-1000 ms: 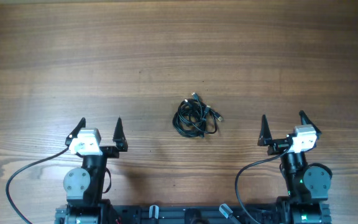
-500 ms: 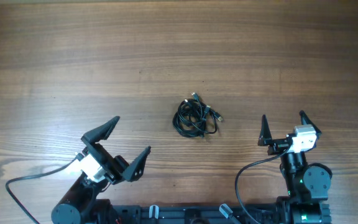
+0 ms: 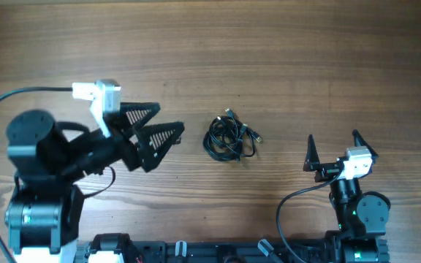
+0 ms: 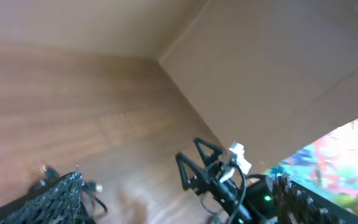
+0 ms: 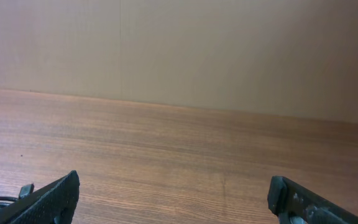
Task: Untangle cables
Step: 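Move the left gripper over the black cable bundle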
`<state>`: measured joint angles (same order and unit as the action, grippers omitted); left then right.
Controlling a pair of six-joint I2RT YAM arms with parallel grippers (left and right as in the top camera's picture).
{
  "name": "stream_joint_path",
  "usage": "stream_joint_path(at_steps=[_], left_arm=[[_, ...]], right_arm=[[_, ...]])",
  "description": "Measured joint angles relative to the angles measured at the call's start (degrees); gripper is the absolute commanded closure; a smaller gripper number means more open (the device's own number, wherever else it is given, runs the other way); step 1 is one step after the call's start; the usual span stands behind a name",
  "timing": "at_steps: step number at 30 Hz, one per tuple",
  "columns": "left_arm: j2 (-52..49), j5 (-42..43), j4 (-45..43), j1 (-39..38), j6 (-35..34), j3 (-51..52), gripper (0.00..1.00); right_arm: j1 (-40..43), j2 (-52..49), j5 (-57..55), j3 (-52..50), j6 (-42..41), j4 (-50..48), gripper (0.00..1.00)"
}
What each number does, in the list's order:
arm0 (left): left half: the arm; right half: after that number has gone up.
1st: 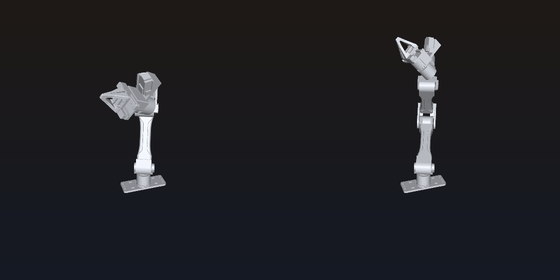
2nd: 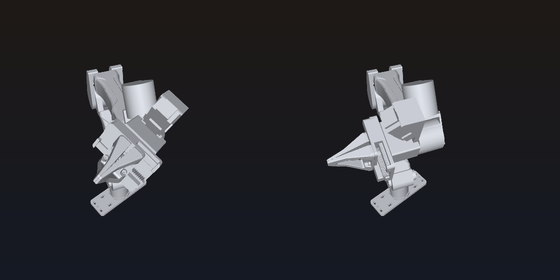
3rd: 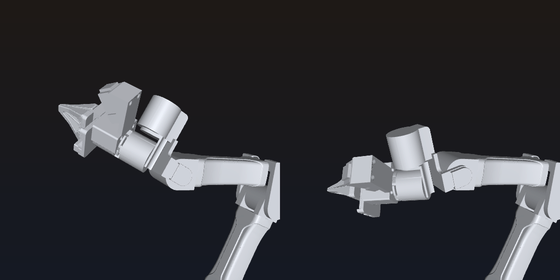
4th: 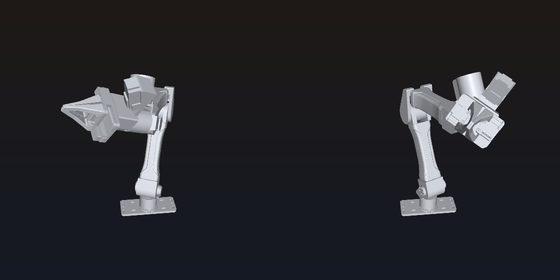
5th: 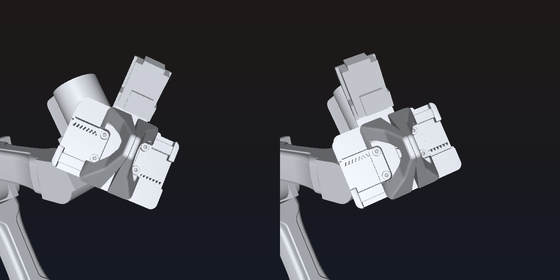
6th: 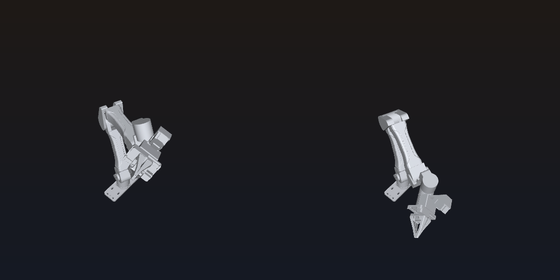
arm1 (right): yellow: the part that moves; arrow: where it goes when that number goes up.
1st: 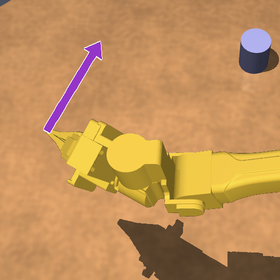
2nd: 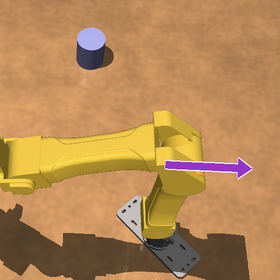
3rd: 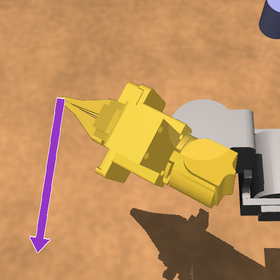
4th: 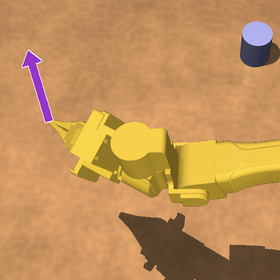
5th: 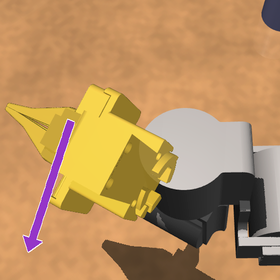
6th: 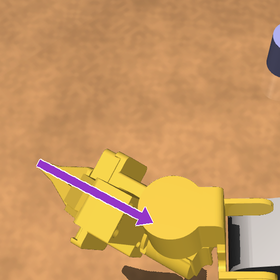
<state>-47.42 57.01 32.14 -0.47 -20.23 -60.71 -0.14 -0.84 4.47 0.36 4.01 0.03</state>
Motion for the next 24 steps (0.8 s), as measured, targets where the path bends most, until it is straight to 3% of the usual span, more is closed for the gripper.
stream_joint_path(at_steps=[3, 7, 11, 16, 21, 24], left_arm=[[-0.52, -2.01, 2.60, -2.25, -1.90, -0.13, 0.01], [-3.89, -20.20, 13.05, -12.50, -3.67, -4.04, 0.00], [-13.18, -33.16, 15.91, -19.04, -3.96, -9.33, 0.00], [-23.08, -37.53, 21.33, -19.69, -4.13, -12.31, 0.00], [-26.32, -29.55, 21.24, -19.74, -4.22, -12.33, 0.00], [-28.13, -28.65, 22.14, -20.41, -8.63, -12.59, 0.00]], right_arm=[[0.00, 0.00, -0.04, 0.00, 0.00, 0.00, 0.00], [0.00, 0.00, -0.04, 0.00, 0.00, 0.00, 0.00], [0.00, 0.00, -0.04, 0.00, 0.00, 0.00, 0.00], [0.00, 0.00, -0.04, 0.00, 0.00, 0.00, 0.00], [0.00, 0.00, -0.04, 0.00, 0.00, 0.00, 0.00], [0.00, 0.00, -0.04, 0.00, 0.00, 0.00, 0.00]])
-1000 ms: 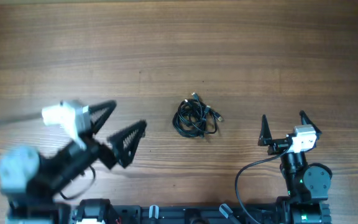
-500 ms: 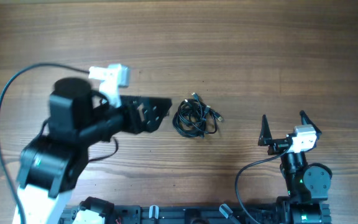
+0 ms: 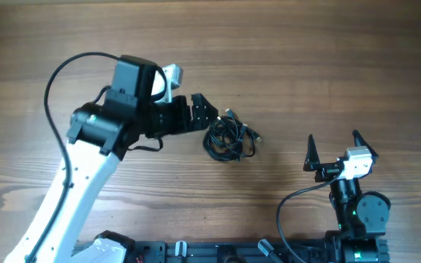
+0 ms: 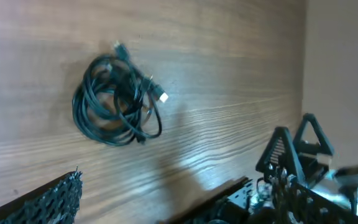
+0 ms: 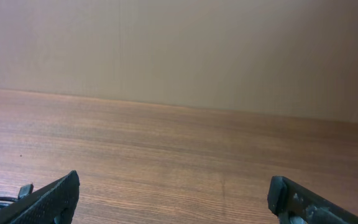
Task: Untangle cables
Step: 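Move the left gripper over the black cable bundle, then close the left gripper on one black cable strand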
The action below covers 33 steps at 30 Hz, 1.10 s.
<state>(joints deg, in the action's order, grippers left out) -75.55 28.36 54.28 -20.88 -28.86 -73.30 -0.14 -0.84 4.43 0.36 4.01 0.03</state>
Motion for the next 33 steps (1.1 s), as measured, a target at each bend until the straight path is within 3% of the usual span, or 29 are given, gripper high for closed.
stream_joint_path(at_steps=[10, 17, 19, 24, 33], left_arm=[[-14.51, -3.26, -0.48, -10.62, -18.88, -0.02, 0.00], [-21.11, -13.44, -1.66, -17.94, -40.35, -0.02, 0.02], [-22.95, -15.30, -5.51, -19.54, -44.72, -0.02, 0.14], [-25.70, -17.73, -9.31, -19.89, -51.93, -0.02, 0.17], [-28.76, -18.75, -9.73, -20.26, -55.15, -0.02, 0.49]], right_arm=[[0.00, 0.00, 0.00, 0.00, 0.00, 0.00, 0.00], [0.00, 0.00, 0.00, 0.00, 0.00, 0.00, 0.00], [0.00, 0.00, 0.00, 0.00, 0.00, 0.00, 0.00], [0.00, 0.00, 0.00, 0.00, 0.00, 0.00, 0.00], [0.00, 0.00, 0.00, 0.00, 0.00, 0.00, 0.00]])
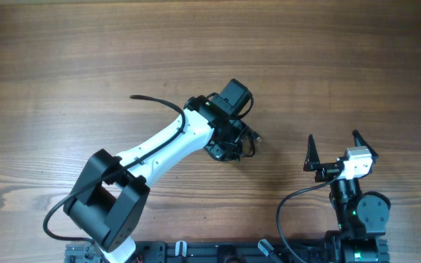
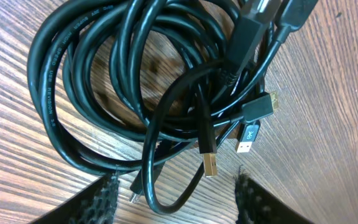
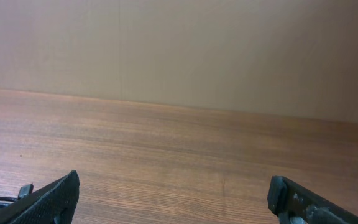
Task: Untangle cables
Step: 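Close the left gripper on one black cable strand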
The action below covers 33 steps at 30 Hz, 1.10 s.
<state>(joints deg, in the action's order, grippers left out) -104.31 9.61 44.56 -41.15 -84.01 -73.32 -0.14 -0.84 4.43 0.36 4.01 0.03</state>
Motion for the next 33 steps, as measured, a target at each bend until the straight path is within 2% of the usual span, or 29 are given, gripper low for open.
stream_joint_path(at_steps=[15, 20, 22, 33], left_arm=[[0.00, -1.51, 1.31, -1.36, -0.37, 0.02, 0.51], [-0.02, -3.76, 1.60, -2.10, -1.27, 0.04, 0.53], [-0.02, -3.82, 1.68, -2.10, -2.12, 0.50, 0.57], [-0.02, -4.24, 0.35, -1.86, -3.72, 1.40, 0.60]], right_arm=[[0.00, 0.00, 0.00, 0.00, 0.00, 0.00, 0.00], [0.00, 0.00, 0.00, 0.00, 0.00, 0.00, 0.00], [0.00, 0.00, 0.00, 0.00, 0.00, 0.00, 0.00], [0.00, 0.00, 0.00, 0.00, 0.00, 0.00, 0.00]])
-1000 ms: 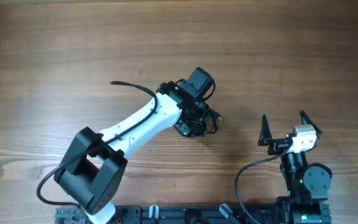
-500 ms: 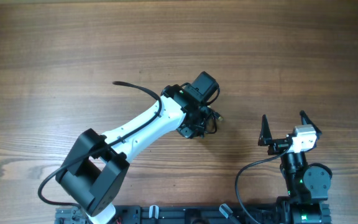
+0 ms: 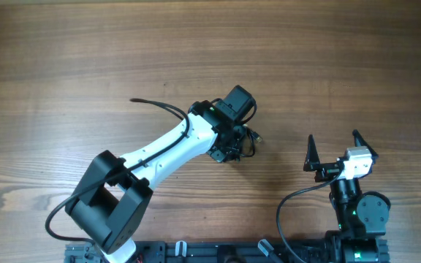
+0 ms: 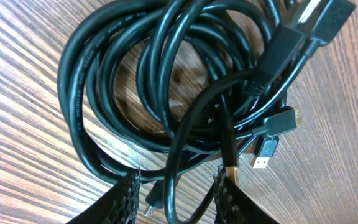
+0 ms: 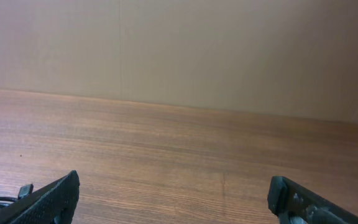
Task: Untangle cables
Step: 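Close the left gripper on one black cable strand, then pull the grasped cable up and left away from the bundle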
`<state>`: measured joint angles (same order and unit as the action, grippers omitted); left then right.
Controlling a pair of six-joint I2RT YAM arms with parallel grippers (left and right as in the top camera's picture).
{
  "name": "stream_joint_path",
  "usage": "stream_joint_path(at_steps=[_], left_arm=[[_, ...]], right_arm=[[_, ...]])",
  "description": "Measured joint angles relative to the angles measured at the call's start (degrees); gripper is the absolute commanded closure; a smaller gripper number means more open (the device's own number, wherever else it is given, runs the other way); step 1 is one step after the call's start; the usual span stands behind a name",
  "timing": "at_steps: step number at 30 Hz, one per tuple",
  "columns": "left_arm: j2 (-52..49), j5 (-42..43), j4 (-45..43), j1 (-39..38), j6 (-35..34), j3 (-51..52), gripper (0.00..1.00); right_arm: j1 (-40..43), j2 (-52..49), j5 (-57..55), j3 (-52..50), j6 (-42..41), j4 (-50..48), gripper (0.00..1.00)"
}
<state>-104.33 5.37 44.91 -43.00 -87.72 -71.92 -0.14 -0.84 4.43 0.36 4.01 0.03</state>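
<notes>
A knot of black cables point(image 4: 160, 99) lies coiled on the wooden table, with USB plugs point(image 4: 263, 155) sticking out at its right side. My left gripper point(image 4: 176, 199) is down on the bundle's near edge. Its fingers point(image 4: 128, 198) are a short way apart, and a thin cable loop point(image 4: 171, 180) runs between them untouched. In the overhead view the left arm covers most of the cable bundle point(image 3: 245, 140). My right gripper point(image 3: 332, 150) rests open near the front right with nothing in it. The right wrist view shows that gripper point(image 5: 173, 208) over bare wood.
The wooden table point(image 3: 327, 66) stretches around the bundle. A plain beige wall point(image 5: 179, 50) closes off its far side. The left arm's own black cable point(image 3: 152, 102) arches over the table left of the bundle. Cable ends peek in at the right wrist view's lower left corner.
My left gripper's fingers have drawn closer together around the thin cable loop, and the bundle sits slightly further right in its view. The right arm has not moved.
My left arm was folded at the far left, its gripper open and away from the cables. Then it stood just left of the bundle. Then it was down over the bundle with fingers wide, and now they are narrower around a loop. The right gripper stayed parked and open.
</notes>
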Motion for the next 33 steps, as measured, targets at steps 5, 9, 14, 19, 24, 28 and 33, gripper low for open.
stream_joint_path(at_steps=[5, 9, 14, 19, 24, 28, 33], left_arm=[[0.00, 0.00, -0.48, 0.00, -0.98, 0.46, 0.63], [-0.02, -0.02, -2.05, 0.00, -1.46, 1.99, 0.72], [-0.09, -0.02, -2.97, 0.00, -1.57, 2.14, 0.72], [-0.87, -0.02, -3.43, 0.04, -1.44, 2.14, 0.90], [-0.87, 0.00, -3.63, 0.28, -0.90, 2.14, 0.96], [2.64, -0.04, -3.61, 1.88, 5.60, 1.81, 0.96], [12.90, -0.17, -7.45, 2.14, 9.51, 1.36, 0.96]], right_arm=[[0.00, 0.00, 0.00, 0.00, 0.00, 0.00, 0.00], [0.00, 0.00, 0.00, 0.00, 0.00, 0.00, 0.00], [0.00, 0.00, 0.00, 0.00, 0.00, 0.00, 0.00], [0.00, 0.00, 0.00, 0.00, 0.00, 0.00, 0.00], [0.00, 0.00, 0.00, 0.00, 0.00, 0.00, 0.00], [0.00, 0.00, 0.00, 0.00, 0.00, 0.00, 0.00], [0.00, 0.00, 0.00, 0.00, 0.00, 0.00, 0.00]])
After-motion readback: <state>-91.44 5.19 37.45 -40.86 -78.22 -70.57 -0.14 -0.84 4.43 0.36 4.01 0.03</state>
